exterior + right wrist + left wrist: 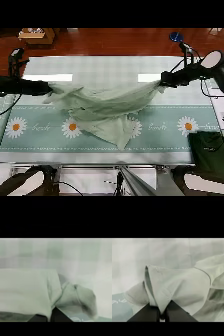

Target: Fold the shirts.

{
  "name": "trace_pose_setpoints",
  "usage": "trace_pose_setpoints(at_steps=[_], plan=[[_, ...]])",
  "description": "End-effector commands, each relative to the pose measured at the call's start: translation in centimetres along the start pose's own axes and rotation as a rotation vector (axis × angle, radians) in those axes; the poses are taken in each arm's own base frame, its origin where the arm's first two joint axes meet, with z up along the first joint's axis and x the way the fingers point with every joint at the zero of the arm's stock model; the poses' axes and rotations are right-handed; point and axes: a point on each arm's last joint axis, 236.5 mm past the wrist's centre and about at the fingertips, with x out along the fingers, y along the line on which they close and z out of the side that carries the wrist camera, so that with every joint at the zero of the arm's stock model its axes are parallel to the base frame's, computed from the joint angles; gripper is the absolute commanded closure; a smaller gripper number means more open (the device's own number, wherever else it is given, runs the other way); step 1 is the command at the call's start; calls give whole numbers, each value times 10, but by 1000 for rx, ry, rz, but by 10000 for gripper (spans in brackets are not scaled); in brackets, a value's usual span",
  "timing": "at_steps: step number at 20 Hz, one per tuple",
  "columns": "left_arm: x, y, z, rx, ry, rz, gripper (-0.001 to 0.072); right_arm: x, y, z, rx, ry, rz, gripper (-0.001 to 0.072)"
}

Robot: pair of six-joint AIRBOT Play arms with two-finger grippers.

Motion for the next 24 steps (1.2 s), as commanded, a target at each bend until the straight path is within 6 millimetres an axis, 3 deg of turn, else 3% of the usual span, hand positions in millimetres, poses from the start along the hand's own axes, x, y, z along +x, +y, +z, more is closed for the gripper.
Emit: trace_pose_setpoints(at_steps=[1, 2, 5, 6, 7, 9, 11, 13, 18, 19, 20, 24], plan=[[30, 1, 2, -83, 6, -53, 526, 24, -8, 14, 25, -40, -3, 687], [36, 1, -1, -99, 25, -66, 457, 24, -8, 15, 26, -46, -3, 687], [39, 1, -10, -109, 65, -79, 424, 24, -4, 11, 35, -29, 15, 687], [34, 0, -12, -110, 79, -85, 270, 23, -1, 8, 39, -17, 24, 687], [25, 0, -13, -144, 104, -94, 170, 22, 0, 6, 40, -8, 29, 687], [-2, -6, -22, -243, 195, -133, 168, 17, 1, 6, 30, -13, 27, 687], [-27, -21, -48, -271, 307, -171, 168, 11, 3, 9, 13, -29, 28, 687], [-34, -36, -76, -272, 378, -192, 168, 8, 5, 9, -12, -33, 29, 687], [-1, -71, -172, -289, 593, -240, 163, 8, -1, 2, -51, -2, 6, 687], [9, -78, -185, -301, 610, -253, 80, 8, -4, 0, -63, 7, -8, 687], [18, -84, -192, -315, 610, -262, 30, 8, -7, -2, -73, 15, -21, 687], [52, -99, -187, -397, 552, -282, 30, 7, -12, -8, -97, 41, -40, 687]])
